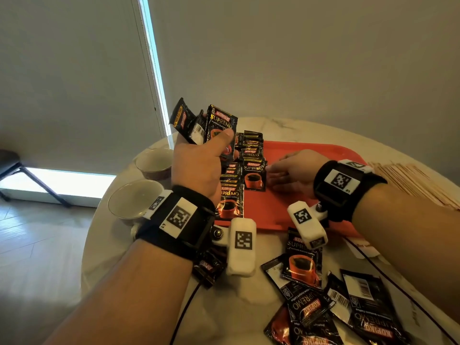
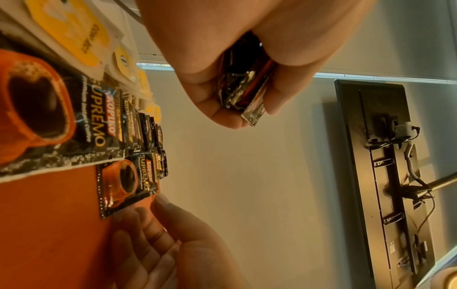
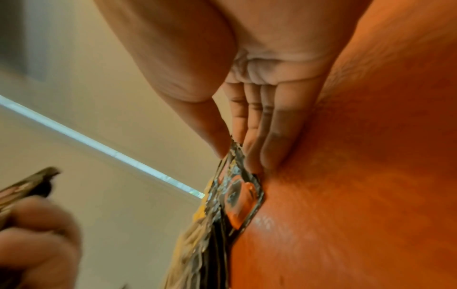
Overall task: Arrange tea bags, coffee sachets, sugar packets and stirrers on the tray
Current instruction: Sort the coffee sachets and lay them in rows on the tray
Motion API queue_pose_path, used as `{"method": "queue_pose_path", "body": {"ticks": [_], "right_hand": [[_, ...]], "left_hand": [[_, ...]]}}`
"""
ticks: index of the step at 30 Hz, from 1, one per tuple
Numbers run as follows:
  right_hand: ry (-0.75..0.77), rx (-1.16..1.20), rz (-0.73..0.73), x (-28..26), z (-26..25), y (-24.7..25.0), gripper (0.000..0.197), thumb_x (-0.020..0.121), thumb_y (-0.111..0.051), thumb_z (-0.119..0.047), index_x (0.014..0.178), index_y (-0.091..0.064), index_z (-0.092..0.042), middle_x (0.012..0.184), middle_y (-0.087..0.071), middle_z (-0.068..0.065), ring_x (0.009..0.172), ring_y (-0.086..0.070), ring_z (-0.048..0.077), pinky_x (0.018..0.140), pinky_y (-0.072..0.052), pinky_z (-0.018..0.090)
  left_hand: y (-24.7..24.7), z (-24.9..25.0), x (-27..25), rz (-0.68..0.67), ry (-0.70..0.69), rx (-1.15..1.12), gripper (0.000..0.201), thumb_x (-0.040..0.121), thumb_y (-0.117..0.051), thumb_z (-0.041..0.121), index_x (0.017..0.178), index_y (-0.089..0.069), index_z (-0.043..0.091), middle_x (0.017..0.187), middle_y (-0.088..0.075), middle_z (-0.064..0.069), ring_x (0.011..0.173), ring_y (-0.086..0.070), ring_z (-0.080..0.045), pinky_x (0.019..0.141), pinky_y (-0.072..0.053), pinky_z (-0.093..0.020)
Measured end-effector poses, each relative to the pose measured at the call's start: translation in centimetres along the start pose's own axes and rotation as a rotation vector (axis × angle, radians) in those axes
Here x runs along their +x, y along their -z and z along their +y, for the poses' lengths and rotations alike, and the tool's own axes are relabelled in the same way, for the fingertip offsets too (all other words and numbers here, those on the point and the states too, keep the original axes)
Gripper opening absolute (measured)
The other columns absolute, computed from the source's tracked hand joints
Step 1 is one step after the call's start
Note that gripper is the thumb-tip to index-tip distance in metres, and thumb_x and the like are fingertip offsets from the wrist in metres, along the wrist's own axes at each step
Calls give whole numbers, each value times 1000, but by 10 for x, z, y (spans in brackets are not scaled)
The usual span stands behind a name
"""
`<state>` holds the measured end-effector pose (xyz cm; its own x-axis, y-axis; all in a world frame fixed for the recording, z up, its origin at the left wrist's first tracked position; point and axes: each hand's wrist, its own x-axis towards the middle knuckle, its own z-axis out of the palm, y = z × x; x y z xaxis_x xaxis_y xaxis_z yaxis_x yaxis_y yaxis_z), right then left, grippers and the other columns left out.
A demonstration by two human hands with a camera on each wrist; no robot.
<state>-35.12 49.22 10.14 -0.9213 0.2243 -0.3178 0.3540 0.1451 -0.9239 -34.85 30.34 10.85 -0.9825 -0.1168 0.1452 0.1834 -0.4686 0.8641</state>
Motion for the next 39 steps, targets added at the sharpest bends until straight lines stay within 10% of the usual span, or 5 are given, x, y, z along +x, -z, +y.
{"method": "queue_pose_path", "body": {"ticks": [13,25,31,39], "right_hand": [[-107,-360,-132,-10,-16,-13,12,91,-74,-15,99,-75,-5,79,-69,6,62,-62,15,62,-54,28],[-48,-63,-157,-13,-13,0,15,93,-70,-16,103,-72,-5,75,-58,5,65,-55,16,65,-50,29],[227,232,-293,-33,-30,-3,26,83,-72,-39,95,-70,-17,83,-68,0,67,-63,14,70,-52,34],[371,356,-184,-35,-34,-9,10,84,-76,-15,91,-68,-14,85,-72,5,69,-66,16,68,-53,33]], "left_hand": [[2,-2,4,13,7,-8,24,93,-74,2,114,-65,8,97,-77,-15,73,-77,-24,58,-59,-33],[3,-7,4,-14,64,-15,30,92,-71,1,121,-63,1,98,-77,-17,77,-77,-27,65,-61,-38],[-3,-6,-5,-178,108,66,46,76,-85,13,117,-71,0,108,-77,-24,97,-75,-44,89,-59,-65],[-1,-3,-5,-202,182,56,20,94,-73,12,113,-72,5,89,-78,-10,79,-76,-25,67,-60,-39]]}}
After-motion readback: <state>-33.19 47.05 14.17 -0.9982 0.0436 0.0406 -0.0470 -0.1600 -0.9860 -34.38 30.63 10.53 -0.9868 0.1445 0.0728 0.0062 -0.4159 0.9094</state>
